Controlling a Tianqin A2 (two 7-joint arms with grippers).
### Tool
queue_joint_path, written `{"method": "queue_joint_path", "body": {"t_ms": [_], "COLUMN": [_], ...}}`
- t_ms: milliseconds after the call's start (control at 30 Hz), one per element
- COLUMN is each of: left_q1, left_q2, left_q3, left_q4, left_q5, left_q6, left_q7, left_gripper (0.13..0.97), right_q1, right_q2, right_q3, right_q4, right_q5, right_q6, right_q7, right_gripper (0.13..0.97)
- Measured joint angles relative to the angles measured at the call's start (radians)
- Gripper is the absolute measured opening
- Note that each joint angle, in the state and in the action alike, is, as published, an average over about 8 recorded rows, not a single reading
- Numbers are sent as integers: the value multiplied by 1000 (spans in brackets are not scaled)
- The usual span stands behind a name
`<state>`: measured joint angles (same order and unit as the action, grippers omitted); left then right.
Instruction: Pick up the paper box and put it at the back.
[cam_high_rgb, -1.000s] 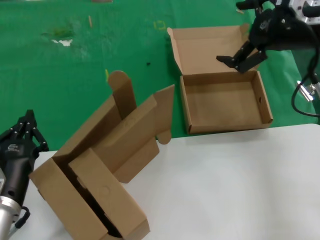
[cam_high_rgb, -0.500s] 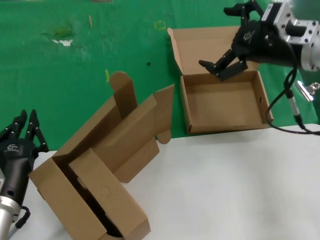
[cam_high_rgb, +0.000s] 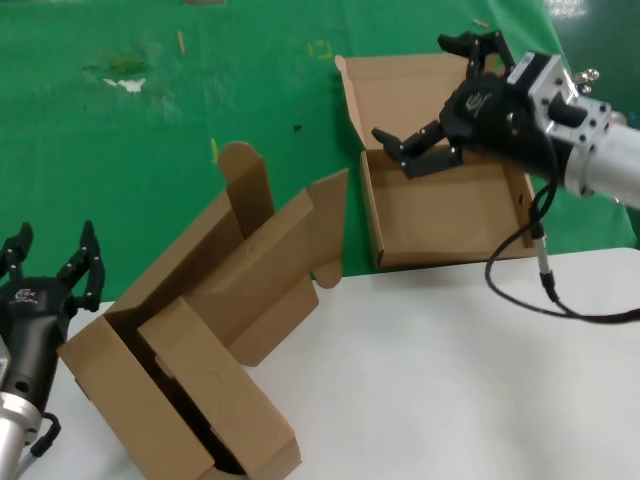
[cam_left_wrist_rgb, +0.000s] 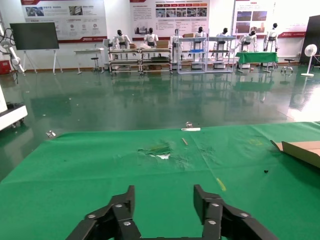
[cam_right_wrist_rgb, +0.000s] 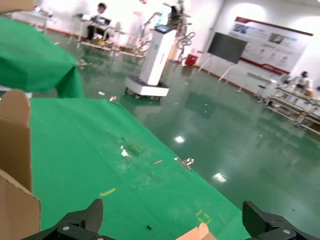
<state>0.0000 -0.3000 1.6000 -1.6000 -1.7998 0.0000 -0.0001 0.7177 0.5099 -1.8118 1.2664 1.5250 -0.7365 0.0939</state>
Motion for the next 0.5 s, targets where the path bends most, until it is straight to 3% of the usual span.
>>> {"method": "queue_joint_path", "body": {"t_ms": [100, 500], "left_q1": [0, 0], "left_q2": [0, 0], "left_q3": [0, 0], "left_q4": [0, 0], "left_q5": [0, 0], "left_q6": [0, 0], "left_q7": [0, 0], "left_gripper": [375, 655], "right_q1": [-43, -215], "right_q2": [-13, -63], "right_q3": [13, 64], "right_q4": [20, 100], "right_q5": [17, 83], "right_q6": [44, 221], "right_q7": [-6, -28], "right_gripper": [966, 966]}}
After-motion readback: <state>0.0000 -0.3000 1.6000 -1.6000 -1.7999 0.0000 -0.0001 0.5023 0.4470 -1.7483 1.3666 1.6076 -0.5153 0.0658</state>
